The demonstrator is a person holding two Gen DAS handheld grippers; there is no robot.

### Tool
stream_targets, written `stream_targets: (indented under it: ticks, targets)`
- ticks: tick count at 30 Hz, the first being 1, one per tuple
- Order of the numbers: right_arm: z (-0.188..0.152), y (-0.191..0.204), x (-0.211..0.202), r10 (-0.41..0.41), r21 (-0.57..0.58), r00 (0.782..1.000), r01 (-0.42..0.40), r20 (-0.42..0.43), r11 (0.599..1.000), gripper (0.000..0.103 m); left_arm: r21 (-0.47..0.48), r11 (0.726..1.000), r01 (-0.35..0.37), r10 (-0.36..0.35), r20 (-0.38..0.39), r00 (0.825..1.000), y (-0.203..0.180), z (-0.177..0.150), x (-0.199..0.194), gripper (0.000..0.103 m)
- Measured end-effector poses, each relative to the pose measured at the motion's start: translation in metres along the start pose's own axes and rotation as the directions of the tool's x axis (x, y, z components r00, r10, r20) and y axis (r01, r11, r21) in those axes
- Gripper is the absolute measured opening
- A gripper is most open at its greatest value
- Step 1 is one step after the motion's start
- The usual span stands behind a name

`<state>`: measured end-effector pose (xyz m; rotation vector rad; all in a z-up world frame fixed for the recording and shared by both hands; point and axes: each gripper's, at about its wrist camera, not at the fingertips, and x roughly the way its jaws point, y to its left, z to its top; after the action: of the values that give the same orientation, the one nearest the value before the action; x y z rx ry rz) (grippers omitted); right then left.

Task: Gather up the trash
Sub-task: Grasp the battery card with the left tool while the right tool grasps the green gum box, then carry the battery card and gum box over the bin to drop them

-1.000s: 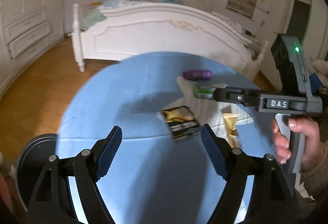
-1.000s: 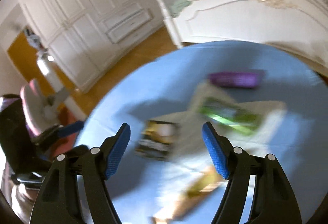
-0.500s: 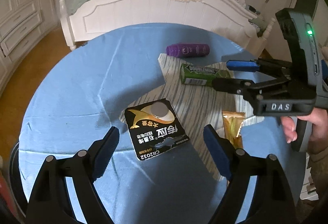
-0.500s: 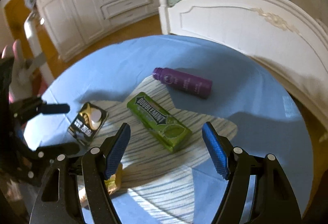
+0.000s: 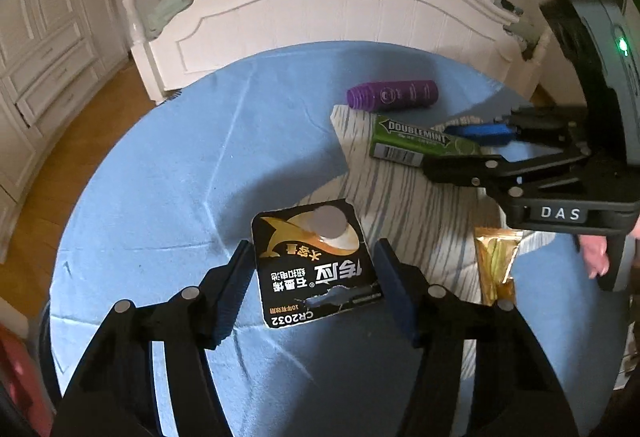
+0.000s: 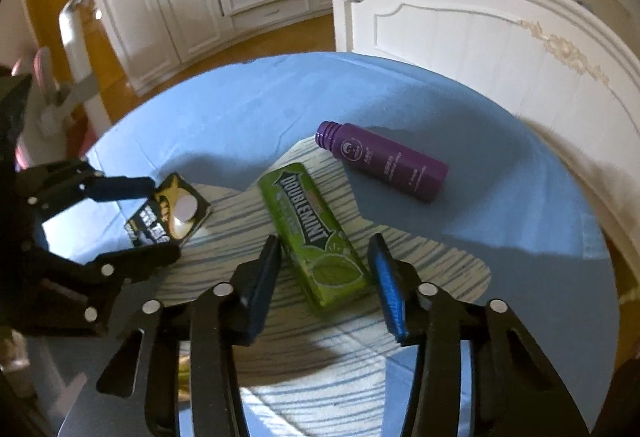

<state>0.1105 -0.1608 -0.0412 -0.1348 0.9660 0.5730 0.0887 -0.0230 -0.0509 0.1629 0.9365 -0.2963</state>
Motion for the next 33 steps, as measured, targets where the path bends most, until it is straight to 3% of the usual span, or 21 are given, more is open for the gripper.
stream_targets:
  ticks: [2, 3, 6, 10, 11, 12, 14, 16, 20, 22, 23, 24, 25, 27, 30, 33]
  targets:
    - [-0.004, -0.002, -0.005, 0.024, 0.04, 1.0, -0.024, 0.005, 0.999, 0.039, -0.002, 1.0, -0.022, 0.022, 0.003, 1.0, 0.005, 0.0, -0.003, 0.032]
    - [-0.006, -0.002, -0.006, 0.037, 0.061, 0.999, -0.037, 0.009, 0.997, 0.038, -0.019, 1.0, 0.004, -0.004, 0.003, 1.0, 0.01, 0.0, -0.004, 0.026]
    - [-0.012, -0.006, -0.012, 0.093, 0.137, 0.995, -0.095, 0.023, 0.986, 0.035, -0.074, 0.995, 0.062, -0.061, 0.009, 0.998, 0.025, -0.004, -0.01, 0.024]
    - [-0.018, -0.003, -0.017, 0.106, 0.174, 0.994, -0.109, 0.028, 0.979, 0.035, -0.072, 0.995, 0.07, -0.07, 0.003, 0.998, 0.026, -0.011, -0.016, 0.027]
    - [-0.018, 0.0, -0.017, 0.091, 0.17, 0.996, -0.094, 0.024, 0.981, 0.035, -0.074, 0.995, 0.073, -0.074, -0.006, 0.997, 0.025, -0.01, -0.015, 0.037]
    - [-0.018, 0.001, -0.018, 0.081, 0.166, 0.996, -0.083, 0.021, 0.983, 0.035, -0.077, 0.994, 0.071, -0.072, -0.011, 0.997, 0.024, -0.01, -0.015, 0.064]
    - [-0.017, 0.006, -0.018, 0.062, 0.158, 0.998, -0.064, 0.014, 0.985, 0.037, -0.075, 0.996, 0.05, -0.048, 0.026, 0.999, 0.018, -0.01, -0.02, 0.088]
    - [-0.016, 0.011, -0.018, 0.047, 0.148, 0.999, -0.05, 0.021, 0.988, 0.048, -0.056, 0.997, 0.055, -0.052, 0.041, 0.998, 0.006, -0.009, -0.021, 0.088]
    - [-0.017, 0.014, -0.015, 0.027, 0.144, 0.999, -0.031, 0.026, 0.989, 0.049, -0.007, 1.0, -0.014, 0.014, -0.025, 1.0, -0.015, -0.006, 0.0, 0.087]
    - [-0.017, 0.014, -0.015, 0.026, 0.148, 0.999, -0.031, 0.032, 0.989, 0.049, 0.006, 0.999, -0.033, 0.033, -0.006, 0.999, -0.021, -0.003, 0.003, 0.083]
    - [-0.017, 0.012, -0.014, 0.027, 0.146, 0.999, -0.031, 0.033, 0.989, 0.049, 0.003, 0.999, -0.041, 0.041, 0.001, 0.999, -0.02, -0.002, 0.004, 0.078]
    - [-0.017, 0.012, -0.014, 0.026, 0.143, 0.999, -0.031, 0.034, 0.989, 0.049, -0.002, 0.999, -0.047, 0.047, 0.008, 0.999, -0.018, 0.0, 0.004, 0.066]
    - [-0.018, 0.013, -0.014, 0.019, 0.138, 0.999, -0.024, 0.035, 0.99, 0.048, -0.008, 0.998, -0.055, 0.056, 0.015, 0.998, -0.015, 0.0, 0.002, 0.059]
    - [-0.018, 0.015, -0.013, 0.014, 0.125, 0.999, -0.019, 0.036, 0.992, 0.035, -0.011, 0.999, -0.04, 0.041, 0.021, 0.999, -0.009, -0.001, 0.0, 0.059]
    - [-0.021, 0.013, -0.014, 0.021, 0.134, 0.999, -0.027, 0.042, 0.991, 0.035, -0.023, 1.0, -0.011, 0.011, 0.02, 1.0, -0.004, -0.004, -0.005, 0.058]
    - [-0.024, 0.006, -0.016, 0.067, 0.183, 0.996, -0.076, 0.055, 0.98, 0.034, -0.027, 1.0, 0.014, -0.012, 0.075, 0.997, 0.002, -0.006, -0.022, 0.058]
